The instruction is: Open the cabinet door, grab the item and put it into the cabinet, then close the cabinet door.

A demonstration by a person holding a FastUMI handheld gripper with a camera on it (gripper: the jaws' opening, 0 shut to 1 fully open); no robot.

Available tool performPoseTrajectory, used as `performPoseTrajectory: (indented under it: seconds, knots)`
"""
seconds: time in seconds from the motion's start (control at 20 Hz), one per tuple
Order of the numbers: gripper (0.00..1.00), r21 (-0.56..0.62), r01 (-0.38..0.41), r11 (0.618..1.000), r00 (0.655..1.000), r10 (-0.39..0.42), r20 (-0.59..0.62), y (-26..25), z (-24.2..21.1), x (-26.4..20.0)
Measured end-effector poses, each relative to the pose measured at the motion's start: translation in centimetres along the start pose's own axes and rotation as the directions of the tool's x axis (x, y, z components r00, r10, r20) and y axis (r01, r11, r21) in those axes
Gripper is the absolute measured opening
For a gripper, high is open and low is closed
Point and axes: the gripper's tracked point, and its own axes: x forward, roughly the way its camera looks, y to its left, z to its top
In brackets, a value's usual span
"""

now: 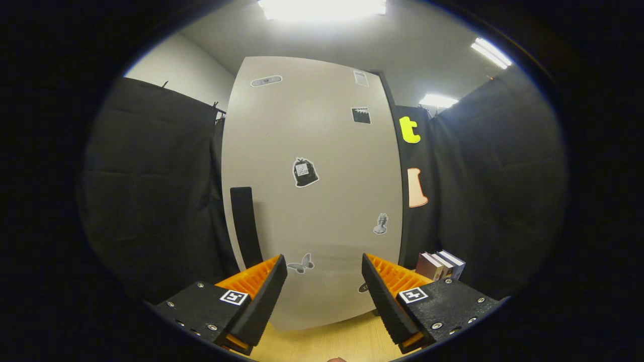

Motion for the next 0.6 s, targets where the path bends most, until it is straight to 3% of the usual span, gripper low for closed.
performPoseTrajectory:
  seconds: [0.6]
  knots:
    - [0.93,0.012,0.018,1.0,1.0,-0.018,0.014,-0.7,-2.1,-6.8]
